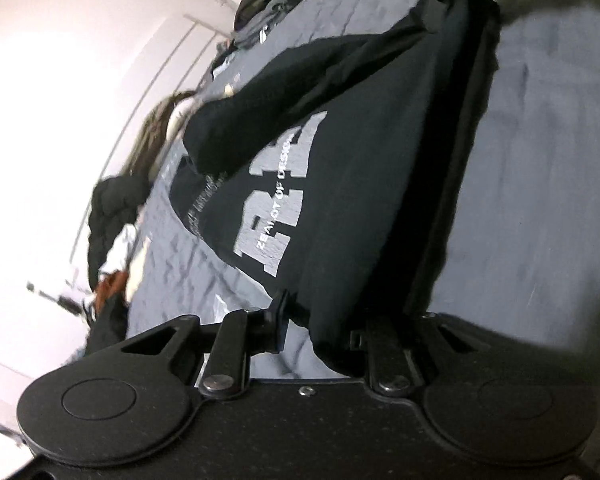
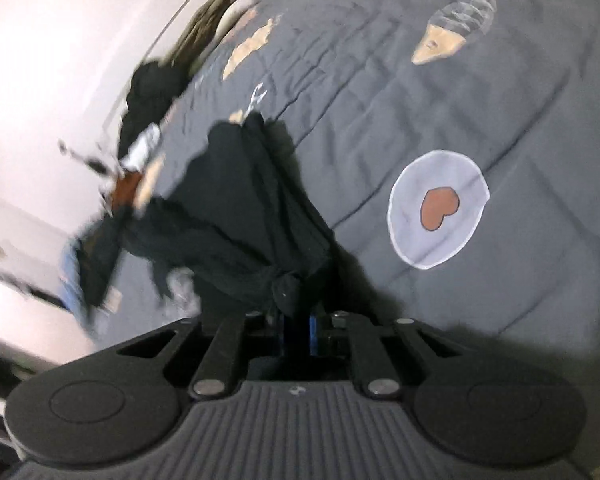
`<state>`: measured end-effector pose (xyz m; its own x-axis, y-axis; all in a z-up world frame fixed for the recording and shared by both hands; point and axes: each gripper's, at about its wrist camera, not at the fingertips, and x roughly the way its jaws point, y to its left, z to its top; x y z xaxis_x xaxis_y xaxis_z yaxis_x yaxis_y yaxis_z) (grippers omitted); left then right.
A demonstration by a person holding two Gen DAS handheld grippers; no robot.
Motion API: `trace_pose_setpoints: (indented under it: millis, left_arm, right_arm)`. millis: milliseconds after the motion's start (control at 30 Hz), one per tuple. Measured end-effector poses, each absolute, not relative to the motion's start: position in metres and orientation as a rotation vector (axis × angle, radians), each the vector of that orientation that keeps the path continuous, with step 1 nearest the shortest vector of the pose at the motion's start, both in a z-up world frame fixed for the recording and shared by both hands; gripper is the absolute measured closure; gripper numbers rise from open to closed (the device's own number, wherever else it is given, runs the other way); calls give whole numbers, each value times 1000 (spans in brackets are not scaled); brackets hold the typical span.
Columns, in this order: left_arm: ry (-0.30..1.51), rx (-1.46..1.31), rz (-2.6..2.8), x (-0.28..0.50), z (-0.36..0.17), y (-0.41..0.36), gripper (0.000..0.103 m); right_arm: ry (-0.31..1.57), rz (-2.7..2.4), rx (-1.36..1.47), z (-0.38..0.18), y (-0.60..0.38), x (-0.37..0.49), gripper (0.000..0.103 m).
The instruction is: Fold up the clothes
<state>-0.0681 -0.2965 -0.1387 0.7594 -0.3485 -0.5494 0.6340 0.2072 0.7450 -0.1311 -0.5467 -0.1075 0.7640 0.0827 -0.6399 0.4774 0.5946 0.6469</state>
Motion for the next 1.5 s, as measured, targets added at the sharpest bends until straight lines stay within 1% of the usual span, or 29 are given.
trace_pose_setpoints:
  millis: [67, 167, 200, 233, 267, 300, 333, 367, 467, 567, 600, 633, 700, 833, 967, 1033, 1133, 1167, 1233, 1267, 1367, 1467, 1500]
  left_arm:
    - [251, 1180, -694, -73, -139, -292, 81]
    - [266, 1150, -710, -72, -128, -290, 80]
    - [285, 1134, -715, -70, -121, -289, 79]
    - [303, 1117, -720, -69, -115, -288, 75]
    - [322, 1101, -725, -67, -108, -287, 69]
    - [348, 1079, -746, -67, -98, -283, 51]
    - [378, 1055, -778, -67, -86, -278, 36]
    - [394, 1020, -816, -68, -74, -270, 33]
    - [466, 805, -920, -57, -39, -245, 32]
    - [545, 444, -955, -27, -13, -222, 32]
    - [573, 322, -941, -16, -9, -217, 31]
    - [596, 222, -923, -6, -7, -212, 31]
    - [630, 90, -882, 9, -7, -205, 31]
    - [671, -4, -786, 30, -12, -198, 31]
    - [701, -11, -750, 39, -16, -198, 31]
    - [717, -5, -742, 40, -19, -198, 31]
    - [738, 20, -734, 39, -23, -198, 31]
    - [743, 24, -734, 39, -24, -199, 31]
    - [750, 15, -740, 40, -25, -197, 31]
    - [752, 10, -743, 40, -24, -197, 31]
    - [755, 1, -750, 39, -23, -195, 31]
    - [766, -2, -750, 41, -25, -195, 31]
    - [771, 2, -747, 41, -25, -195, 31]
  right_arm:
    - [705, -253, 906, -111, -548, -130, 93]
    - [719, -232, 883, -103, -554, -135, 87]
    - [725, -228, 851, -99, -553, -137, 84]
    - [728, -233, 821, -95, -552, -141, 82]
    - [731, -237, 798, -90, -552, -144, 82]
    - [729, -245, 767, -84, -553, -146, 82]
    - [725, -260, 729, -78, -555, -148, 81]
    - [720, -274, 692, -72, -556, -150, 81]
    - [705, -315, 579, -54, -561, -155, 81]
    - [633, -254, 536, -31, -561, -149, 80]
    - [603, -218, 500, -21, -557, -142, 75]
    - [585, -179, 445, -13, -552, -132, 67]
    - [575, -98, 307, -1, -536, -104, 59]
    - [611, 35, 10, 1, -495, -40, 56]
    - [644, 113, -240, -21, -453, 0, 55]
    - [673, 125, -326, -35, -442, 14, 55]
    - [706, 158, -355, -48, -438, 27, 57]
    - [711, 168, -345, -49, -440, 31, 61]
    - [707, 160, -222, -42, -460, 38, 86]
    - [702, 152, -119, -37, -474, 42, 90]
    - [663, 90, 239, -34, -533, 49, 95]
    - [672, 38, 621, -55, -598, 56, 94]
    - [700, 23, 682, -65, -610, 59, 92]
